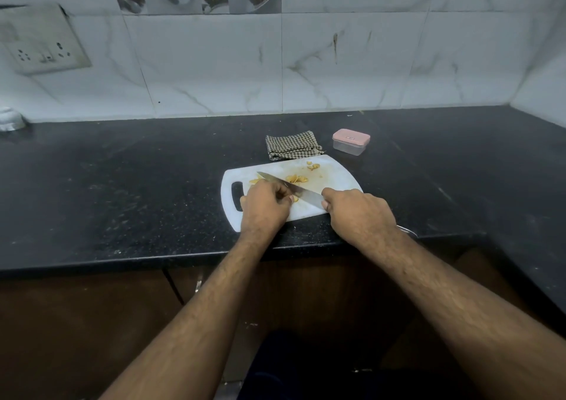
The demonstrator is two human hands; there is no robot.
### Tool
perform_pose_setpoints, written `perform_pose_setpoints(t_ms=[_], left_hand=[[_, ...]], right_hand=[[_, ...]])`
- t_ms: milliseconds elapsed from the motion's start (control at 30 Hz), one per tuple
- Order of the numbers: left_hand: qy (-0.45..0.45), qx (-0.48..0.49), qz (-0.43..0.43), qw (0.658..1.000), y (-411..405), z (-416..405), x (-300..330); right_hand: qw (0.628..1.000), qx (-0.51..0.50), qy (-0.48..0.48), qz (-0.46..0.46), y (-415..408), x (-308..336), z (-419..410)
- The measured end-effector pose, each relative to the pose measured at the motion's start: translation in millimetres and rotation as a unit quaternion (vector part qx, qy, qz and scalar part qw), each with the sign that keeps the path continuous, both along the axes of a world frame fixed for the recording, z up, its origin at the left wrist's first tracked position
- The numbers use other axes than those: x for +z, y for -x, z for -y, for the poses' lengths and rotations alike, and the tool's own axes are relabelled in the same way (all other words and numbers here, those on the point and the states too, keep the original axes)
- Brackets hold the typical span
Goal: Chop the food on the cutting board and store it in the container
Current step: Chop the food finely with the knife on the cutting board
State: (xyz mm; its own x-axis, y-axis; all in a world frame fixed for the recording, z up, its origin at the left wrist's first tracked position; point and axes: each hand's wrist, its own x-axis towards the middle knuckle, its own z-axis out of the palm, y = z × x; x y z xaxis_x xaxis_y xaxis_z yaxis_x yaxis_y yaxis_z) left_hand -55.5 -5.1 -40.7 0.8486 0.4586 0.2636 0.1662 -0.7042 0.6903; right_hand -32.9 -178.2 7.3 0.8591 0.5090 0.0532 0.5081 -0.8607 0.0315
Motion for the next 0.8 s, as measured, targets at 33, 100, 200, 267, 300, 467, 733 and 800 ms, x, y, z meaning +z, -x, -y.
perform_pose_setpoints(t_ms=[33, 100, 200, 267, 300, 467, 733, 800], left_hand=[[0.000, 0.000, 0.000, 1.000, 0, 0, 0], [-0.001, 0.001, -0.002, 1.000, 0, 0, 0], [0.000, 0.003, 0.002, 1.000, -1, 0, 0], [0.001, 0.003, 0.002, 1.000, -2, -1, -2], [0.005, 0.001, 0.004, 1.000, -2, -2, -2], [0.043, -0.014, 0.028, 0.999, -3, -5, -5], [0.067, -0.012, 0.035, 0.997, -5, -5, -7], [0.073, -0.009, 0.034, 0.997, -6, -5, -8]], right_hand=[[1.000, 0.000, -0.001, -0.002, 0, 0, 0], [1.000, 0.003, -0.001, -0.005, -1, -2, -1], [1.000, 0.008, -0.001, -0.009, -2, -4, 0], [1.000, 0.008, 0.000, -0.012, -2, -2, 0], [1.000, 0.008, 0.002, -0.012, -2, -1, 0], [0.999, 0.008, 0.020, -0.024, -4, 2, -4], [0.991, 0.015, 0.047, -0.127, -16, 24, -12], [0.989, 0.018, 0.061, -0.130, -17, 24, -17]])
